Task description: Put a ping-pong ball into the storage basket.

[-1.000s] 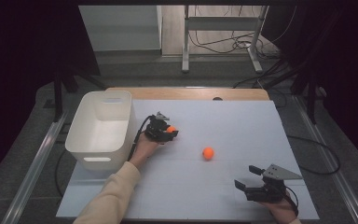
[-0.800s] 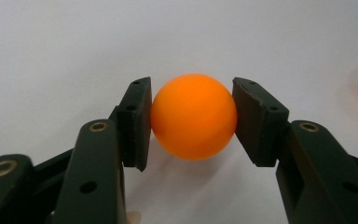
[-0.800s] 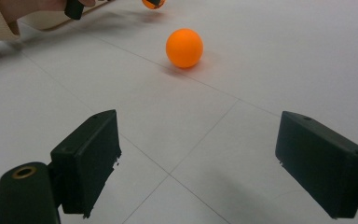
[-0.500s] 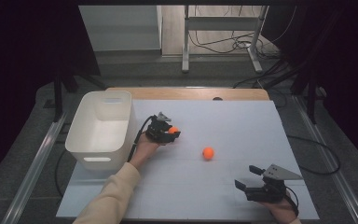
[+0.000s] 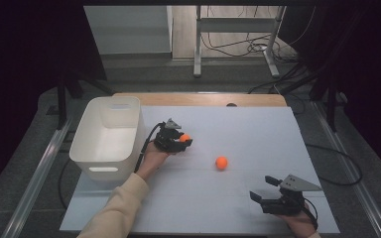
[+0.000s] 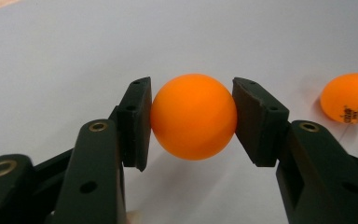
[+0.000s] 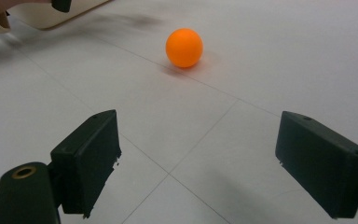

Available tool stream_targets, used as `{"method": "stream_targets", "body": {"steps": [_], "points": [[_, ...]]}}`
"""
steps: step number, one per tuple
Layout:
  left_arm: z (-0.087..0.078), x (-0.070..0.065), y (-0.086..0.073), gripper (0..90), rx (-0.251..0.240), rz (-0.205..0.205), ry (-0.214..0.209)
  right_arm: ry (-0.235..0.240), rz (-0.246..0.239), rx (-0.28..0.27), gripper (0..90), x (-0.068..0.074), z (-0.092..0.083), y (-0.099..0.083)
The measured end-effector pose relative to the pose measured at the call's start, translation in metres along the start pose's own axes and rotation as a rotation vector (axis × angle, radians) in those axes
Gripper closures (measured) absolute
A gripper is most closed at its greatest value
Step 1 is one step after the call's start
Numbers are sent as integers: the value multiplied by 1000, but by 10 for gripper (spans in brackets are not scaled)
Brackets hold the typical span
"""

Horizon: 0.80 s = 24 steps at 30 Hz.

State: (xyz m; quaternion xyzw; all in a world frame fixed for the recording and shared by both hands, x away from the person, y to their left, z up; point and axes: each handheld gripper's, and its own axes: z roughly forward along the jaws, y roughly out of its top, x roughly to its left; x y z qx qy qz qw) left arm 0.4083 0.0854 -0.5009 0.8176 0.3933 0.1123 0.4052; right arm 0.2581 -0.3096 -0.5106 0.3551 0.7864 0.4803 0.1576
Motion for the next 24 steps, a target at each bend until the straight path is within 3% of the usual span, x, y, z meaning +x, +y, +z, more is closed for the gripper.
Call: {"method": "stream_targets", "body": {"steps": [24], "points": [[-17,-9,7,499,-52,9,-25,-3,4,0,143,0,0,0]]}}
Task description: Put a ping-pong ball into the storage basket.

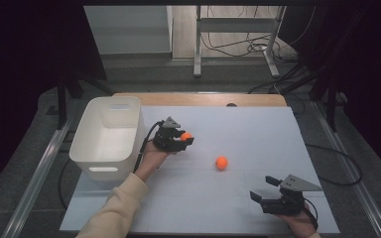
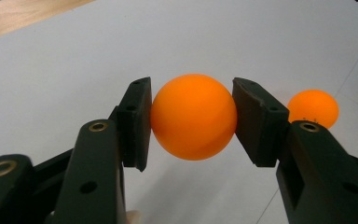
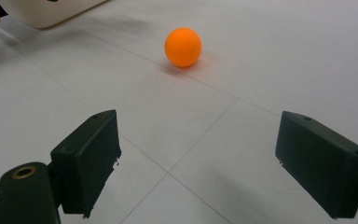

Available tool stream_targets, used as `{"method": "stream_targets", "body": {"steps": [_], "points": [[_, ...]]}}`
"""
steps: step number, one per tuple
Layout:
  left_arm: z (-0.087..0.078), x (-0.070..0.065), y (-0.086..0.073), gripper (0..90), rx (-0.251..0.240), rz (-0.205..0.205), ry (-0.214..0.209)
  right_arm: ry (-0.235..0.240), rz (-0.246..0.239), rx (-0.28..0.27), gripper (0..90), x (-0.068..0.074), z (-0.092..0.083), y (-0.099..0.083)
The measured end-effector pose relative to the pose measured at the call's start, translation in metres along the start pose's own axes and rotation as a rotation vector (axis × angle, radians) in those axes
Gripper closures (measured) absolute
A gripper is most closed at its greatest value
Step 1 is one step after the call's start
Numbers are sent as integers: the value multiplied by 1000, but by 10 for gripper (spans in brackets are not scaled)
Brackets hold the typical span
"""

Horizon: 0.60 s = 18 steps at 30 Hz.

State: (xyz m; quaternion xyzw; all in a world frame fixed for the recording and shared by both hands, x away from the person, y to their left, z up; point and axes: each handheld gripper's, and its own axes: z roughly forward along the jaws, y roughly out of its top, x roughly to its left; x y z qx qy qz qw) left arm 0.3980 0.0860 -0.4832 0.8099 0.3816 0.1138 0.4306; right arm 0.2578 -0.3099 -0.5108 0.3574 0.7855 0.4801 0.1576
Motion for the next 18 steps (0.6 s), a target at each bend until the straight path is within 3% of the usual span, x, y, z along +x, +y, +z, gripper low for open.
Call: {"method": "stream_targets", "body": {"steps": [18], "points": [[-14,-5,6,499,-30,12,-18,-2,2,-1,143,0,0,0]]}}
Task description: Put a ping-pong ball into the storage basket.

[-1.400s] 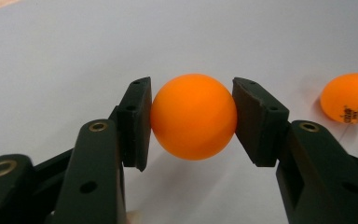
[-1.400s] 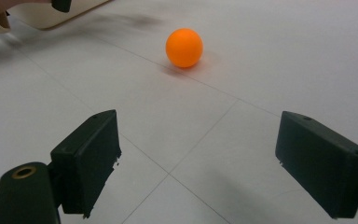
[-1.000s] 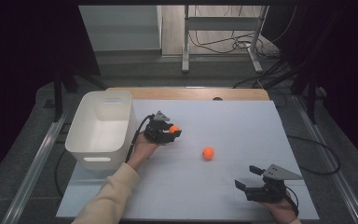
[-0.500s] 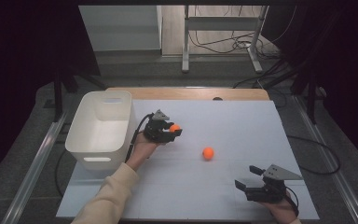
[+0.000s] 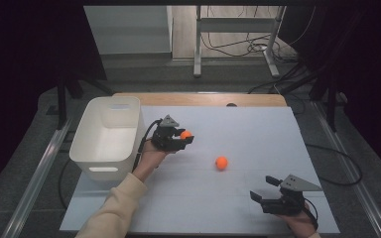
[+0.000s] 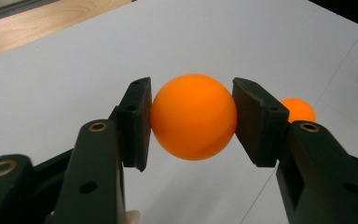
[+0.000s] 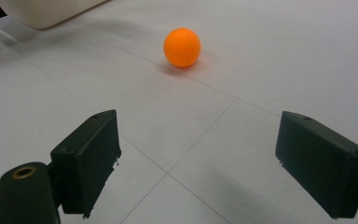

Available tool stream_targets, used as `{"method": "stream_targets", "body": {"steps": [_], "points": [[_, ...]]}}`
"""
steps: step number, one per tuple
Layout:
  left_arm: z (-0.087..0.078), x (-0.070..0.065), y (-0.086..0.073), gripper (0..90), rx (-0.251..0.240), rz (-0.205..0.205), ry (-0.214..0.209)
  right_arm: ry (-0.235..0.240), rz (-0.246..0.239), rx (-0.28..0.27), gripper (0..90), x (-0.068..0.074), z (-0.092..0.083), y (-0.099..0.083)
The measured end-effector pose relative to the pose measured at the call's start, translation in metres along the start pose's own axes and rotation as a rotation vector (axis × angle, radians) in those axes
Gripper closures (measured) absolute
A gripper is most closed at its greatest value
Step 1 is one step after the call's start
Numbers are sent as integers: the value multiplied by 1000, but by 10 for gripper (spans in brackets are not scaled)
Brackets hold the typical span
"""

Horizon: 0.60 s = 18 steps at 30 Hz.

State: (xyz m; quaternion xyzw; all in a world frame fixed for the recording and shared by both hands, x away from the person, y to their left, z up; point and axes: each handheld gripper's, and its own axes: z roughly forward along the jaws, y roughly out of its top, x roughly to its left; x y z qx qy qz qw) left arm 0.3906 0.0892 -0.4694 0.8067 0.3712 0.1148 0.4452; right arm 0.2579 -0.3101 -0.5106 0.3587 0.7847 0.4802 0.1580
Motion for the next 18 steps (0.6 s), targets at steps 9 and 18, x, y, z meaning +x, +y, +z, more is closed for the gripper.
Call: {"method": "stream_targets", "body": {"steps": [9,18], "points": [[-5,0,2,499,-15,-3,-4,-1,0,-1,143,0,0,0],[-13,0,5,499,-33,2,-7,0,-1,0,143,0,0,0]]}}
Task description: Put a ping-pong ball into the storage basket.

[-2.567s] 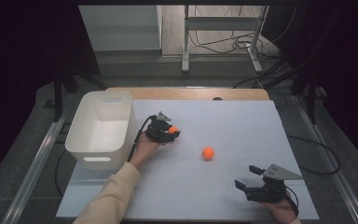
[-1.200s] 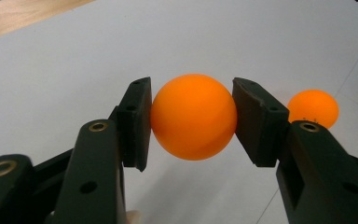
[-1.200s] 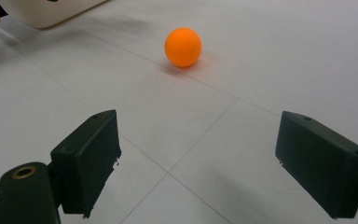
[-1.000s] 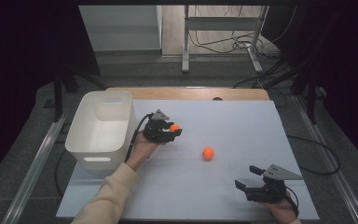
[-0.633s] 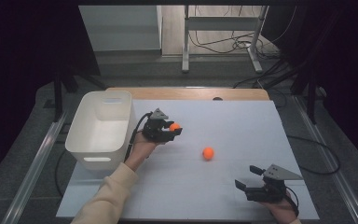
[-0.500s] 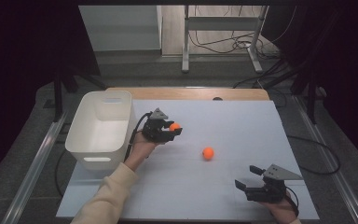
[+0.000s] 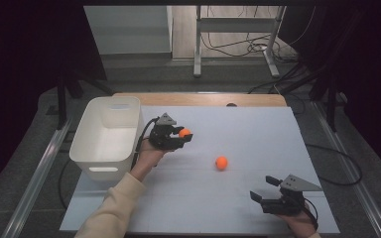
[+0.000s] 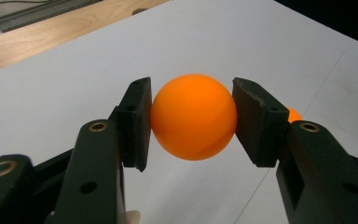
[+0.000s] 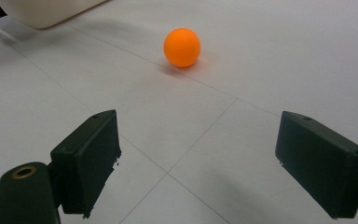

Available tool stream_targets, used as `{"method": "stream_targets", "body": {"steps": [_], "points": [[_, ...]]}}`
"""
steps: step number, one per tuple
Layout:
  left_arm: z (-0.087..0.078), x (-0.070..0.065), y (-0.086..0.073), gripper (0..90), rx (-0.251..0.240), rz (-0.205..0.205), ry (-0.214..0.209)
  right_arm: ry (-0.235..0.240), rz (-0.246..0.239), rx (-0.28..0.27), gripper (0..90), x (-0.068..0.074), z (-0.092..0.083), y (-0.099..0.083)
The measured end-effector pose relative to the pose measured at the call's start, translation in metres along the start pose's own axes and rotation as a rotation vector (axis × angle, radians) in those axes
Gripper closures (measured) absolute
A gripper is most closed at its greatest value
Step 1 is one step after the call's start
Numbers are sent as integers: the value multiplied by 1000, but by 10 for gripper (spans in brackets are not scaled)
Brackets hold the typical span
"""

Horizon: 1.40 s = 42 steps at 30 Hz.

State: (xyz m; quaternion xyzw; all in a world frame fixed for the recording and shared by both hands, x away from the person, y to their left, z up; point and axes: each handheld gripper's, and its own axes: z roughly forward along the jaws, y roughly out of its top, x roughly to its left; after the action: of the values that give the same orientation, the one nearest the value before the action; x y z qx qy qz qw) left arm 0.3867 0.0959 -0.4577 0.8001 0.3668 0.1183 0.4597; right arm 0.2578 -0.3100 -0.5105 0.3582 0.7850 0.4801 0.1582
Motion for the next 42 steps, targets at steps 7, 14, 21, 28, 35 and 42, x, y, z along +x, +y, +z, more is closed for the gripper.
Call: {"method": "stream_targets", "body": {"steps": [7,14,21,28,35,42], "points": [[-6,-1,3,499,-20,0,-4,0,0,-1,143,0,0,0],[-12,-3,7,499,-28,10,-19,1,0,-1,143,0,0,0],[-17,-4,9,498,-37,15,-27,0,0,0,143,0,0,0],[-22,-4,11,498,-49,15,-26,0,0,0,143,0,0,0],[-29,-5,14,498,-66,20,-27,0,-1,1,144,0,0,0],[-37,-7,17,499,-84,27,-12,1,-3,1,143,0,0,0]]}}
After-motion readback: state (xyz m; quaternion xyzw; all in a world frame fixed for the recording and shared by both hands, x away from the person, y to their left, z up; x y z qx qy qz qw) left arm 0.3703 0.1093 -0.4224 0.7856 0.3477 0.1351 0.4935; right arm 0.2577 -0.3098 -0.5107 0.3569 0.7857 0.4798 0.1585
